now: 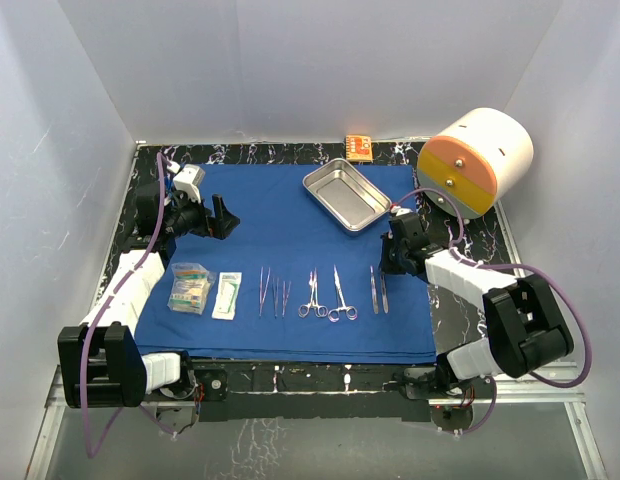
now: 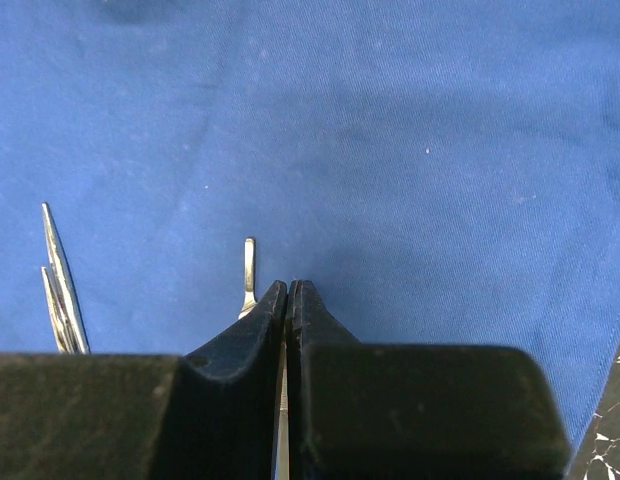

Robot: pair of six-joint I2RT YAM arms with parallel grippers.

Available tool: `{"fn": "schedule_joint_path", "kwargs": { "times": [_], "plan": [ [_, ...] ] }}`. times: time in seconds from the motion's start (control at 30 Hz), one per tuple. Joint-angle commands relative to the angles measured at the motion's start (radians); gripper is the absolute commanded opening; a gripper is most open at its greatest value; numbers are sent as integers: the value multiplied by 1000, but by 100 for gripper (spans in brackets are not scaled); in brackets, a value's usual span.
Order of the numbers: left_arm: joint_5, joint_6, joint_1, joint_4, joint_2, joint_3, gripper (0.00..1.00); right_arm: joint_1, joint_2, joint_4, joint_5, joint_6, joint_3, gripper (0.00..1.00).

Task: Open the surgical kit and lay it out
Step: Place the medical item in the surgical kit.

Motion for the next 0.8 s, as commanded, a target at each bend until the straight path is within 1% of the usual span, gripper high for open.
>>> {"fn": "schedule_joint_path", "kwargs": {
  "times": [0.0,0.43,0.53,0.77],
  "plan": [
    [5,16,8,20,-9,-7,98,-3,11,45,20,11,-7,0],
    [6,17,8,23,-16,-10,98,-6,35,52,8,10,-11,0],
    [5,18,8,22,-16,-10,98,-12,44,61,-20,4,-19,4],
    [2,23,7,26,-21,-16,99,-35,54,63,-42,2,-19,5]
  ]
}}
